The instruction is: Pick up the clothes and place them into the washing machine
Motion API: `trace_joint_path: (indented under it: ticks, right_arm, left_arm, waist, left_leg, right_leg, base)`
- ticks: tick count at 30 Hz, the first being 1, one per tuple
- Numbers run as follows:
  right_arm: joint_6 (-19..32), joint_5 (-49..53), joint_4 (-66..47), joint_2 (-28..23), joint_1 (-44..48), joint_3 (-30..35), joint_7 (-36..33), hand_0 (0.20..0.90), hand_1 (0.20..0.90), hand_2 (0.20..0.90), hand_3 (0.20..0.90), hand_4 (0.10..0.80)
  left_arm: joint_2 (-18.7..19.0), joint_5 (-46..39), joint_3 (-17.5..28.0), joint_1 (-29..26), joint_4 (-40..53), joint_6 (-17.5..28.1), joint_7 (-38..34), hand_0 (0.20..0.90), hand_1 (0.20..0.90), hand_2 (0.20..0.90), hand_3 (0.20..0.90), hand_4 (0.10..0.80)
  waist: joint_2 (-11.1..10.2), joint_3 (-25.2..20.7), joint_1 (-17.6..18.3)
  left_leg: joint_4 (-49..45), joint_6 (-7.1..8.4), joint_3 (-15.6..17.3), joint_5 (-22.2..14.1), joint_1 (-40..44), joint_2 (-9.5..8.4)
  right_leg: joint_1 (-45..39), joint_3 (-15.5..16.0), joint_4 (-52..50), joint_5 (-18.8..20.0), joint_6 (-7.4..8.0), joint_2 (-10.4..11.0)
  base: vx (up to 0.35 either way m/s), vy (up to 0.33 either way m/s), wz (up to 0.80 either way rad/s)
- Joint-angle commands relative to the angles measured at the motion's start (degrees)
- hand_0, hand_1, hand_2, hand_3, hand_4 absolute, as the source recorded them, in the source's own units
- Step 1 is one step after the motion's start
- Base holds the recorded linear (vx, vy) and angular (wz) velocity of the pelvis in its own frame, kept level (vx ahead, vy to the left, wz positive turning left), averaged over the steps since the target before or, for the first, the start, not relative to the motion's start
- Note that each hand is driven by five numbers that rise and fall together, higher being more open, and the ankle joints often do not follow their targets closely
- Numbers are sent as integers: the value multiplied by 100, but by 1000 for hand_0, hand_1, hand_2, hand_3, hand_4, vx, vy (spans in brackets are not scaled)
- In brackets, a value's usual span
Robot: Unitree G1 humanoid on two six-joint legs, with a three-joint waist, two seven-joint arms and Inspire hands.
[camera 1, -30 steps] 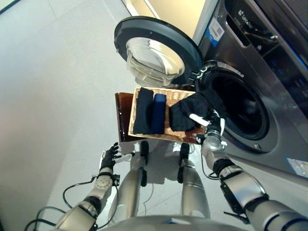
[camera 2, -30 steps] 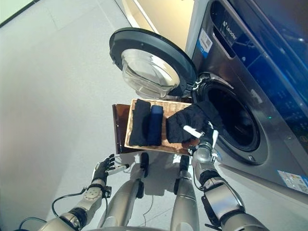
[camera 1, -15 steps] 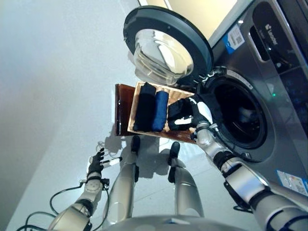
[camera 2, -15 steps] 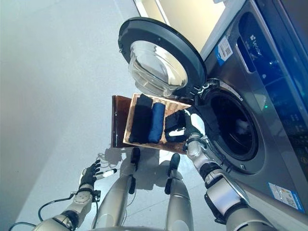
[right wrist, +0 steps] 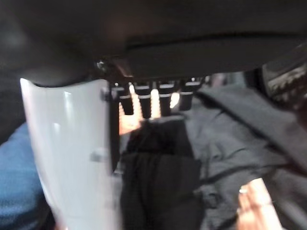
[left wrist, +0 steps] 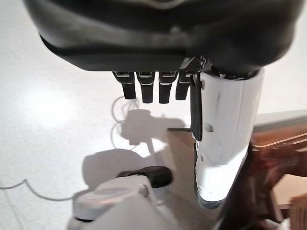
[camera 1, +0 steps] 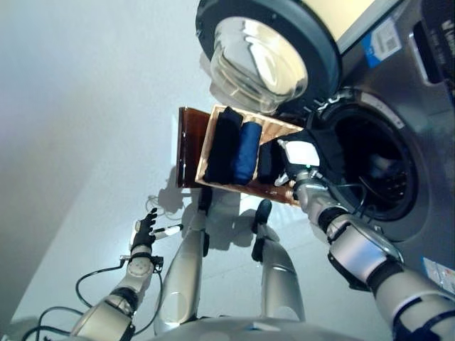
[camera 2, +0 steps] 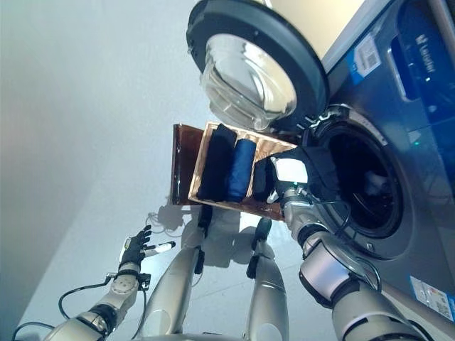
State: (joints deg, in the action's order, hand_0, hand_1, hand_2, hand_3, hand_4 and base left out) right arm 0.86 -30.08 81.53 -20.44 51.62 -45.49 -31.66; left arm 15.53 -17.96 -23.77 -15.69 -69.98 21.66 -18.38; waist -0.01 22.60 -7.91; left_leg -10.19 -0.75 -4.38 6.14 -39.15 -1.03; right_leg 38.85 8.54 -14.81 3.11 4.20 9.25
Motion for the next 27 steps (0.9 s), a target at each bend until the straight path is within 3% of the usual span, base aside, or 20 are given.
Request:
trace_joint_path:
  ticks: [1,3,10,27]
  right_arm:
    - [-218,-169,30,-671,460,-170,-509,900,900,900,900,800]
    - [-312,-258,186,-745,619,-247,-635,900,900,900,900,800]
    - [-447,-338,450,-1004,1000,-374,-741,900,900,900,900,800]
    - [-628,-564,727,-898,1229,-588,-652,900,900,900,900,800]
  left_arm:
    - [188,-149,1,81,199,204,-217,900,900,900,900,800]
    - [185,-161,-55,67,253,204,-244,900,900,900,900,800]
    - [275,-286,-37,215,428,227,-219,900,900,900,900,800]
    - [237,-328,-196,73,667,256,-302,900,900,900,900,800]
  waist:
    - [120,-61,-95]
    - [175,-56,-109]
    - [368,-52,-135]
    - [560,13,-163]
  left_leg:
    - [-648,479,60,-326,-563,14]
    - [-939,509,51,-615,-723,8]
    - [-1448,504,63,-792,-1312,23]
    - [-1403,485,57,-756,-1574,-73]
  right_leg:
    - [-27,-72,-103,-81,-1,35]
    - [138,-116,-399,-338,5,21]
    - [739,-164,-969,-536,-41,58]
    - [1053,-213,-1083,-588,-70,109]
  base:
    - [56,-5,5]
    - [14,14,7]
    - [-16,34,7]
    - [5,5,2]
